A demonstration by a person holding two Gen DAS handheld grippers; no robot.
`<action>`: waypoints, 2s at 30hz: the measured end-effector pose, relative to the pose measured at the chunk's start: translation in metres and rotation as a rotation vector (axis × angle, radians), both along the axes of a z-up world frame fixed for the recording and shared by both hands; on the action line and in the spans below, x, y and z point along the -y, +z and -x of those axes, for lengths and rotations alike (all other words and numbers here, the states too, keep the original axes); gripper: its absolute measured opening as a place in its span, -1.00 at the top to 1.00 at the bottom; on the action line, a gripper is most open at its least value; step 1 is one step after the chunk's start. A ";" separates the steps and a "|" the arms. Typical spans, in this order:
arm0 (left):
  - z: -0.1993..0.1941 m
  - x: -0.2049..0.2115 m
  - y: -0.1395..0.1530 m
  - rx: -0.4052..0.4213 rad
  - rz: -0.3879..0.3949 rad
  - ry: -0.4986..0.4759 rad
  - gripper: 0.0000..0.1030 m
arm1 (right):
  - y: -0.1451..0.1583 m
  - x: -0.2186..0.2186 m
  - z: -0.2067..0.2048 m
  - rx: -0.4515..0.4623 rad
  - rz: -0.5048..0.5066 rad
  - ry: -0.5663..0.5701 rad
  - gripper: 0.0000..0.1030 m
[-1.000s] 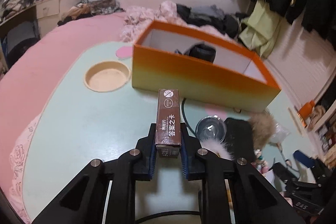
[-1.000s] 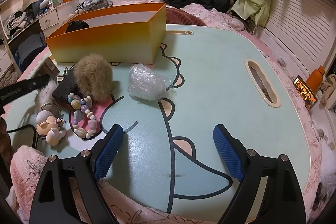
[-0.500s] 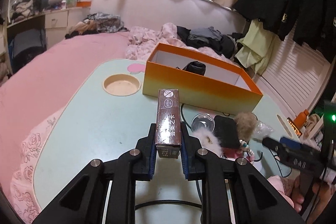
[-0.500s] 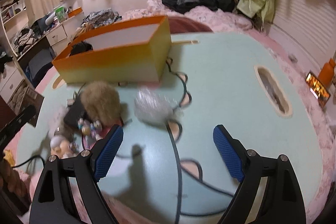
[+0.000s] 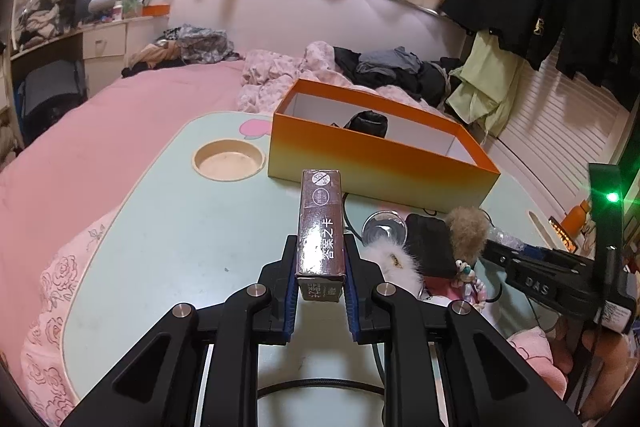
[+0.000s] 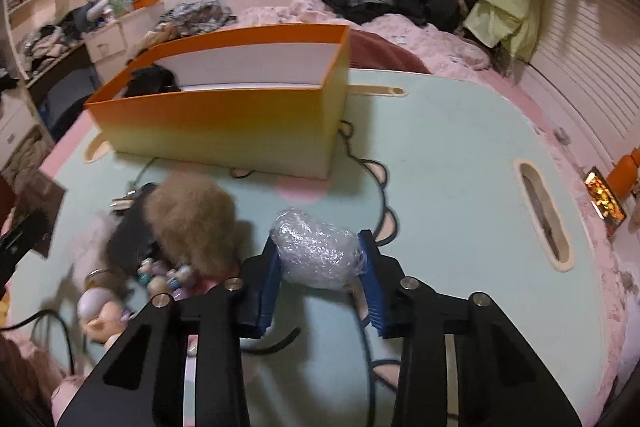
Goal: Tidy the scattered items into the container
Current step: 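Lower left tool onto the brown printed carton and grasp it upright, then carry brown carton into box with left tool while right tool carries clear plastic bag in, then open both tools over the box and withdraw them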
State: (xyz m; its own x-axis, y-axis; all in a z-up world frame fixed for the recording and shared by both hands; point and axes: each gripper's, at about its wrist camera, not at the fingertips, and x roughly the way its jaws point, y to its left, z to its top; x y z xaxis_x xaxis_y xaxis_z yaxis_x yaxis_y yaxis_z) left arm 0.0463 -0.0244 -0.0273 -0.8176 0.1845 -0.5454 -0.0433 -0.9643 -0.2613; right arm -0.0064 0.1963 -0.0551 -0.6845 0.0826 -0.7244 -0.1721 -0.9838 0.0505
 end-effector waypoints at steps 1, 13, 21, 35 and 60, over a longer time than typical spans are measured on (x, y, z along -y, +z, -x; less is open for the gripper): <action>0.000 0.000 0.000 -0.001 0.002 -0.001 0.64 | 0.001 0.001 -0.005 -0.012 0.006 0.001 0.30; 0.003 -0.004 -0.001 0.006 0.027 -0.021 0.64 | 0.017 0.013 -0.026 -0.082 0.054 0.090 0.30; 0.025 -0.009 0.017 0.008 0.033 -0.073 0.64 | 0.039 0.015 -0.001 -0.110 0.052 0.117 0.30; 0.120 -0.017 0.059 0.001 0.104 -0.100 0.64 | 0.069 0.008 0.074 -0.118 -0.016 0.081 0.30; 0.158 -0.020 0.071 0.055 0.011 -0.123 -0.14 | 0.086 -0.036 0.099 -0.181 0.133 0.037 -0.28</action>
State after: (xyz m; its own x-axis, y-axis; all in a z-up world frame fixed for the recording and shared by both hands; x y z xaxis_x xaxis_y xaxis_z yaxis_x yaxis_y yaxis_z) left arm -0.1117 -0.0049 0.0435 -0.7582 0.2753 -0.5911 -0.1473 -0.9554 -0.2560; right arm -0.1055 0.2326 0.0309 -0.8051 -0.0330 -0.5922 -0.1121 -0.9720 0.2066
